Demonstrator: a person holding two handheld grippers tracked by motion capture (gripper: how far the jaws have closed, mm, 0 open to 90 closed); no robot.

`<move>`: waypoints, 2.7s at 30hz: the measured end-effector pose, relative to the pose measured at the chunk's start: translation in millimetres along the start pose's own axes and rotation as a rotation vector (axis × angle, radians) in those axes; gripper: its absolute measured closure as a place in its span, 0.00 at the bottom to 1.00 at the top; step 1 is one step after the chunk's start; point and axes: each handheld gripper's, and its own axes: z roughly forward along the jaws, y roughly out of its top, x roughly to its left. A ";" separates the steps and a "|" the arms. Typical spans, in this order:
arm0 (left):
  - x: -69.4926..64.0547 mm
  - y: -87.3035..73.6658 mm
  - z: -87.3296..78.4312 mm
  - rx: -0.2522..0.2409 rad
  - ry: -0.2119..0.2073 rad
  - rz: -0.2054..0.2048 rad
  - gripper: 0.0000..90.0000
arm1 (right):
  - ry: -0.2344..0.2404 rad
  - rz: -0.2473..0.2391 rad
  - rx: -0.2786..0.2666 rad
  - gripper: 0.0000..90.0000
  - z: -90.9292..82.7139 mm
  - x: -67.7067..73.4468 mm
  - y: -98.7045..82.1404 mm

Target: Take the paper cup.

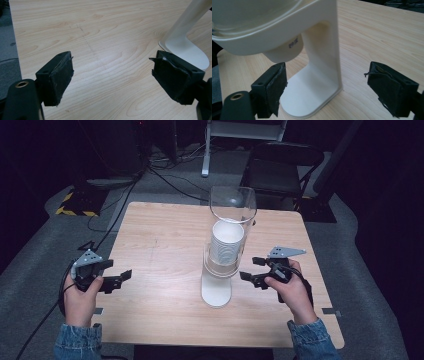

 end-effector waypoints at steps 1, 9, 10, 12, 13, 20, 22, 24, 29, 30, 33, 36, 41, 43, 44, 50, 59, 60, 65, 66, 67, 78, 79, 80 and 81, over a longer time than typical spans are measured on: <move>-0.2 -0.7 -0.4 0.003 0.000 -0.001 0.19 | 0.013 -0.001 -0.001 0.20 2.6 2.3 0.5; 0.7 -5.2 -0.4 0.023 0.008 -0.012 0.19 | 0.083 -0.063 0.010 0.21 19.2 18.3 3.7; 0.7 -5.3 -0.1 0.025 0.005 -0.012 0.19 | 0.080 -0.091 0.007 0.21 21.0 21.1 4.3; 0.5 -5.7 0.9 0.024 -0.005 -0.011 0.18 | 0.095 -0.108 -0.001 0.20 25.4 26.2 4.9; 0.3 -5.8 1.1 0.025 -0.004 -0.010 0.18 | 0.095 -0.108 -0.001 0.20 25.4 26.2 4.9; -0.6 -6.6 2.6 0.033 -0.008 -0.011 0.18 | 0.119 -0.108 -0.024 0.20 42.4 35.4 1.6; -0.7 -6.4 4.2 0.033 -0.013 -0.009 0.18 | 0.113 -0.110 -0.049 0.21 49.6 39.7 -0.1; -1.0 -6.1 5.3 0.031 -0.014 -0.006 0.18 | 0.110 -0.111 -0.075 0.22 53.1 41.8 -1.6; -1.3 -5.7 6.1 0.030 -0.015 -0.004 0.18 | 0.087 -0.127 -0.125 0.25 58.9 45.9 -4.7; -1.1 -5.9 5.9 0.028 -0.005 -0.010 0.18 | 0.080 -0.127 -0.137 0.26 59.4 46.3 -5.0; -0.6 -6.1 5.5 0.017 0.036 -0.035 0.17 | 0.070 -0.117 -0.166 0.28 60.0 46.4 -6.0; 1.1 -7.2 4.7 -0.016 0.077 -0.060 0.17 | 0.042 -0.119 -0.214 0.30 61.6 46.5 -8.7; 1.2 -7.4 4.7 -0.020 0.058 -0.056 0.17 | 0.019 -0.134 -0.241 0.37 63.2 48.5 -11.8; 0.5 -7.3 5.2 -0.019 0.056 -0.056 0.17 | 0.016 -0.138 -0.242 0.38 63.1 48.8 -11.8; 0.3 -7.3 5.4 -0.019 0.054 -0.055 0.17 | 0.015 -0.140 -0.242 0.38 62.9 48.8 -12.1; 0.6 -7.7 5.7 -0.016 0.050 -0.054 0.17 | 0.013 -0.139 -0.235 0.39 62.3 49.8 -12.2; -0.2 -7.8 6.8 -0.008 0.044 -0.044 0.17 | 0.006 -0.132 -0.229 0.39 61.6 51.0 -13.3; -0.3 -7.9 7.1 -0.008 0.043 -0.043 0.17 | 0.006 -0.133 -0.230 0.39 61.5 51.1 -13.4; -0.2 -8.1 8.4 -0.002 0.040 -0.037 0.17 | 0.004 -0.134 -0.224 0.39 62.7 51.0 -14.5; -0.1 -8.2 8.5 -0.003 0.041 -0.038 0.17 | 0.001 -0.141 -0.219 0.39 63.3 50.2 -15.2; -0.1 -8.2 8.5 -0.005 0.042 -0.041 0.17 | 0.004 -0.135 -0.216 0.39 64.0 50.2 -16.1; 0.4 -9.3 9.2 0.000 0.040 -0.047 0.17 | -0.010 -0.142 -0.173 0.40 67.8 49.5 -21.0; 0.5 -9.1 9.1 -0.001 0.039 -0.047 0.17 | -0.014 -0.142 -0.160 0.40 70.7 48.4 -24.5; 0.7 -8.9 9.0 -0.003 0.041 -0.045 0.17 | -0.003 -0.130 -0.176 0.40 73.4 47.2 -28.4; 0.6 -8.8 8.7 -0.004 0.040 -0.048 0.17 | -0.002 -0.131 -0.177 0.39 73.5 47.0 -29.0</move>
